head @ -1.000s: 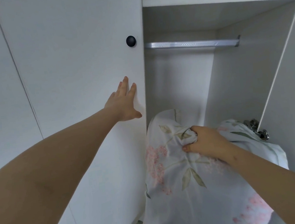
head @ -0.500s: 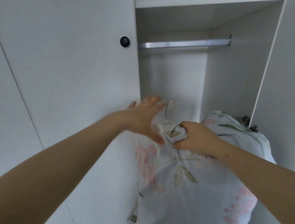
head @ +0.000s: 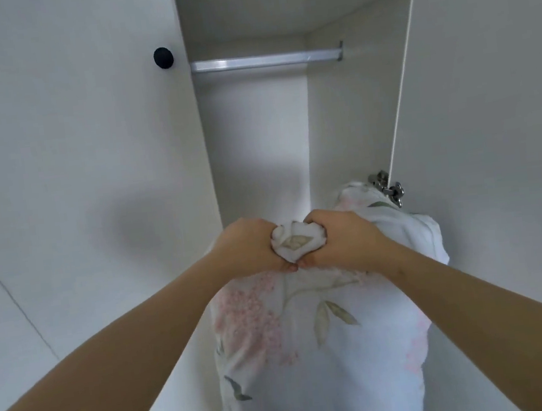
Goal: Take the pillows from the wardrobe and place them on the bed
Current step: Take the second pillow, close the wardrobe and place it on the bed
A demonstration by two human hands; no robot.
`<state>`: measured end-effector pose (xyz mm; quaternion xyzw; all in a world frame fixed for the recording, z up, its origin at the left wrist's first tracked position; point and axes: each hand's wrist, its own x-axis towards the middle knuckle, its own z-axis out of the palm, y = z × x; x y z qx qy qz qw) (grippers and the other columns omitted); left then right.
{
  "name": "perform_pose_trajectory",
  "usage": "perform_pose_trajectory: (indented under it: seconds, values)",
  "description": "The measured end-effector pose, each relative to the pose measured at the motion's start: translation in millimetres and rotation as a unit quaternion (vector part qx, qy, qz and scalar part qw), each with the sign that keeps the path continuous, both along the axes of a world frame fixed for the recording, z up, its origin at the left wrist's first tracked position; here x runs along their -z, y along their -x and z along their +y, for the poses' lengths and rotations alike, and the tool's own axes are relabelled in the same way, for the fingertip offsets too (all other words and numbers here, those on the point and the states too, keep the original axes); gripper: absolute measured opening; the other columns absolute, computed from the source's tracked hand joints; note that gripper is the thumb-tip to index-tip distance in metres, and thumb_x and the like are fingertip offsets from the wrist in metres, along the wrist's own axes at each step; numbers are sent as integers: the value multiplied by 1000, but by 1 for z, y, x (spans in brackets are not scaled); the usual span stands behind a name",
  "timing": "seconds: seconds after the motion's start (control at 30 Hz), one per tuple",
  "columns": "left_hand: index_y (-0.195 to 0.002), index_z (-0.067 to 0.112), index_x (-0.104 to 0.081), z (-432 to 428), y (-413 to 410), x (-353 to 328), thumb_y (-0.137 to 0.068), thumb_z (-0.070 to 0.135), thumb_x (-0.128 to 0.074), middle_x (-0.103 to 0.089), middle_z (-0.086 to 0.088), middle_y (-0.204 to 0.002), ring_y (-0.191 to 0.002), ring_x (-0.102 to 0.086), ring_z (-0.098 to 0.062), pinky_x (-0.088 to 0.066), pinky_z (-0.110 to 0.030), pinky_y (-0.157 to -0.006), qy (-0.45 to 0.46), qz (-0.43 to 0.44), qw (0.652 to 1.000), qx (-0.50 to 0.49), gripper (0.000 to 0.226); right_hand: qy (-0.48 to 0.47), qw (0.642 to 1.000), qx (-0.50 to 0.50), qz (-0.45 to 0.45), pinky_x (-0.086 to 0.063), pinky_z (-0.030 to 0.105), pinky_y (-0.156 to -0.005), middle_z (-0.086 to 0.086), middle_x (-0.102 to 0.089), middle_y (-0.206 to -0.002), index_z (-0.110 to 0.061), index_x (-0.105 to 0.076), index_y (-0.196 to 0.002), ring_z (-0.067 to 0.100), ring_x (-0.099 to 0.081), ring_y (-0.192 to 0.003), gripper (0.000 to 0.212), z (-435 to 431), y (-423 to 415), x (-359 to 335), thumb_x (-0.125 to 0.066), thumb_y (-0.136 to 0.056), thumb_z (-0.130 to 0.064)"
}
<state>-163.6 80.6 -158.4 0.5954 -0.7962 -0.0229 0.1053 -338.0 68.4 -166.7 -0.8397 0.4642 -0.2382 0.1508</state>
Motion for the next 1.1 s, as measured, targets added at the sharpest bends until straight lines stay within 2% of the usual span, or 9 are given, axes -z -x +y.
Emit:
perform_pose_trajectory:
  seconds: [0.13,0.23,0.33,0.4,0.47,0.67,0.9,1.0,1.1]
  values:
    - [-91,12,-68,6,23,-1,-62,74,-54,-70,-8,-87,-82,-63,-25,-47,-32,-69,17,-7,997,76,69,9,998,48,-33,-50,38,-86,-4,-67,-98,-19,-63,-108,15,-61,-93,53,13,24,10,-79,-63,-43]
    - [-90,12,-70,16,41,1,-71,57,-66,-68,-6,-82,-79,-62,-24,-48,-33,-71,-14,35,992,124,48,5,995,64,-71,-46,26,-85,-13,-62,-94,-22,-64,-110,6,-57,-91,56,36,45,23,-78,-63,-49]
    - [-81,12,-67,27,57,0,-73,47,-71,-58,5,-66,-68,-53,-15,-41,-27,-61,-37,28,984,172,36,-39,984,102,-143,-42,12,-75,-21,-60,-83,-29,-63,-99,-1,-55,-81,28,61,68,31,-74,-75,-35]
    - [-75,18,-65,32,66,1,-71,47,-73,-51,12,-58,-61,-48,-10,-35,-18,-53,-41,23,980,195,31,-63,952,158,-255,-41,16,-68,-19,-60,-66,-27,-65,-81,-2,-54,-66,5,73,89,35,-70,-80,-26]
    - [-77,20,-67,38,76,2,-69,49,-73,-52,11,-60,-58,-47,-5,-34,-14,-52,-33,11,976,217,31,-47,919,229,-317,-41,22,-67,-16,-61,-59,-27,-66,-69,1,-54,-61,15,83,113,38,-68,-82,-20]
    - [-62,20,-58,38,116,-1,-60,63,-69,-59,2,-62,-62,-53,-16,-43,-32,-61,1,27,961,275,44,50,850,433,-296,-53,37,-77,-2,-64,-63,-25,-59,-64,29,-65,-75,18,113,188,25,-58,-81,-22]
    - [-45,26,-41,30,157,12,-46,79,-48,-46,8,-45,-45,-45,-3,-32,-22,-49,28,57,954,295,53,238,770,481,-344,-37,24,-58,-8,-46,-63,-16,-46,-86,6,-45,-59,12,136,224,1,-56,-86,-22]
    - [-45,31,-46,27,160,17,-40,85,-50,-50,9,-45,-56,-52,-6,-33,-23,-50,27,86,950,300,55,218,790,440,-367,-37,19,-62,-5,-48,-79,-20,-44,-94,3,-46,-66,15,131,239,-12,-54,-89,-29]
    - [-59,52,-52,28,158,16,-38,91,-44,-55,37,-64,-64,-53,7,-36,-16,-54,33,85,947,308,45,187,824,417,-336,-30,16,-50,-7,-39,-63,-19,-37,-73,2,-37,-51,28,124,241,-17,-46,-93,-36]
